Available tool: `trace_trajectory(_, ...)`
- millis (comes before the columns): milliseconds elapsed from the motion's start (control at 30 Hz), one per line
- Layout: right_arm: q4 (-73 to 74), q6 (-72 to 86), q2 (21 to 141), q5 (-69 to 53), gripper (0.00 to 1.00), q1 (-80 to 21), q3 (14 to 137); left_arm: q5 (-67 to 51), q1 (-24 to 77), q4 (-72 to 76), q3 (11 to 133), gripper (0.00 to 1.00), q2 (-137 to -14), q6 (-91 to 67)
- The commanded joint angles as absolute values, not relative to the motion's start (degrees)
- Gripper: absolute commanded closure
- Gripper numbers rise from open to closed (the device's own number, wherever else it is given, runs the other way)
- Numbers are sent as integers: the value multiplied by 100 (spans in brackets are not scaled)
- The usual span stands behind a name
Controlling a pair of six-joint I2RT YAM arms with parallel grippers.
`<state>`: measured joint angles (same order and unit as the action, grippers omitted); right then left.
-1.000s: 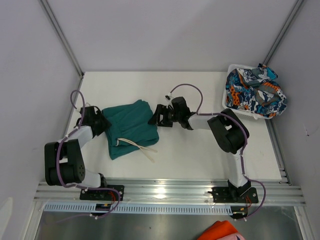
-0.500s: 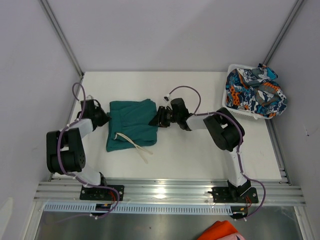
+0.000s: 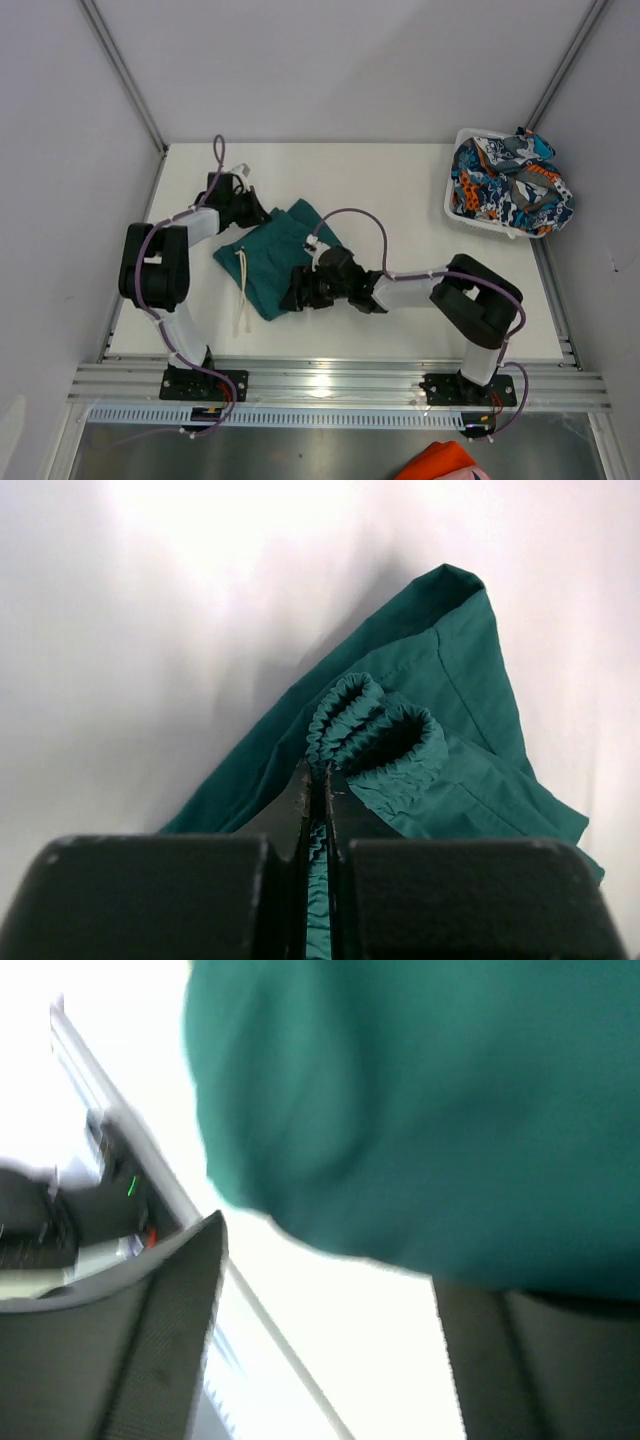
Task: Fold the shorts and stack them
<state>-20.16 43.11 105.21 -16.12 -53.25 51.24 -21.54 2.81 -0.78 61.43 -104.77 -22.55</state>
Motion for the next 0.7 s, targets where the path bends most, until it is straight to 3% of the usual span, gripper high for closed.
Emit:
trace_trajectory(0,-1609,4166,9898,-1168,14,-5529,4922,-2698,729,-387,6460,97,-10538,-1557)
trace_trajectory(100,-863,4026,9493,-1204,4,-5371,5009,-2734,1063,-570,6697,85,-10529,-1258)
trace_trajectory(333,287,3595,8535,-1362,3,-4562,4983,-2101,1661,-1380,7918,36,-10626,-931)
trace_trajectory(500,1044,3034,8288,-1380,4,-3938,5334,-1585,1626,-1546,8200,23,-10231,-1572)
trace_trajectory(667,1291,2602,8559,-1703,3,-3271,5887,-748,1617,-1995,7894,22,-9546,-2248)
